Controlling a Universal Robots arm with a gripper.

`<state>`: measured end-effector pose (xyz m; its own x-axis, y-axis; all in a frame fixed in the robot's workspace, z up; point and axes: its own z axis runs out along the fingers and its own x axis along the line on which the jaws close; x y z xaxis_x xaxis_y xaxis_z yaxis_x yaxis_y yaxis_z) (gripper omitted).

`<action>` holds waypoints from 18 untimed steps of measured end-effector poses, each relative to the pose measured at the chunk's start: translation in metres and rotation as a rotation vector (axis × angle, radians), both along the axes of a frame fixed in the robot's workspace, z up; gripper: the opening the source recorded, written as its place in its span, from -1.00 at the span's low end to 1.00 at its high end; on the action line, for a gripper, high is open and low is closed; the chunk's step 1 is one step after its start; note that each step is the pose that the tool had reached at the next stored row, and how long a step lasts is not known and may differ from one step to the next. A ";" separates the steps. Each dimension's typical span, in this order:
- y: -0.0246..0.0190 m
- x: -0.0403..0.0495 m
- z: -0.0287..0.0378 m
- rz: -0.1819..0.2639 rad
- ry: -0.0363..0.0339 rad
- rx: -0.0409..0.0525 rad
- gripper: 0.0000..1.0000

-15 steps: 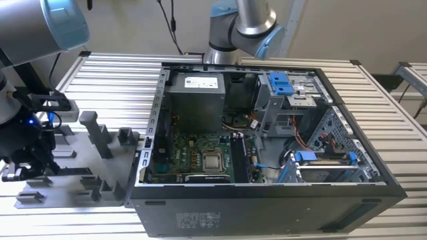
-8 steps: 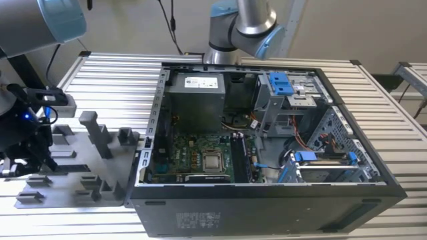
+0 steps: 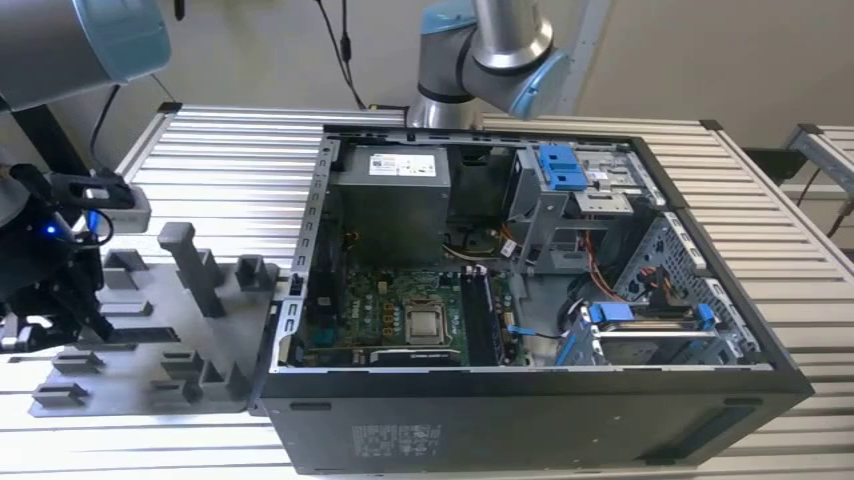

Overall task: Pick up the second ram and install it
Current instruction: 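Pick up the second ram and move it above second insertion slot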

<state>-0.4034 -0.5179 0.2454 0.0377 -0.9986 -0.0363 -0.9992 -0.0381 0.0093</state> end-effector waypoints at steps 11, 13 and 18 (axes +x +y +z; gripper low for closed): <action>-0.0023 0.0003 0.0000 0.001 0.0000 0.0105 -0.73; -0.0023 0.0002 0.0001 0.001 -0.0001 0.0106 -0.73; -0.0023 0.0002 0.0033 0.001 -0.0003 0.0109 -0.73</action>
<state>-0.4031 -0.5202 0.2487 0.0384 -0.9981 -0.0472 -0.9992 -0.0389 0.0086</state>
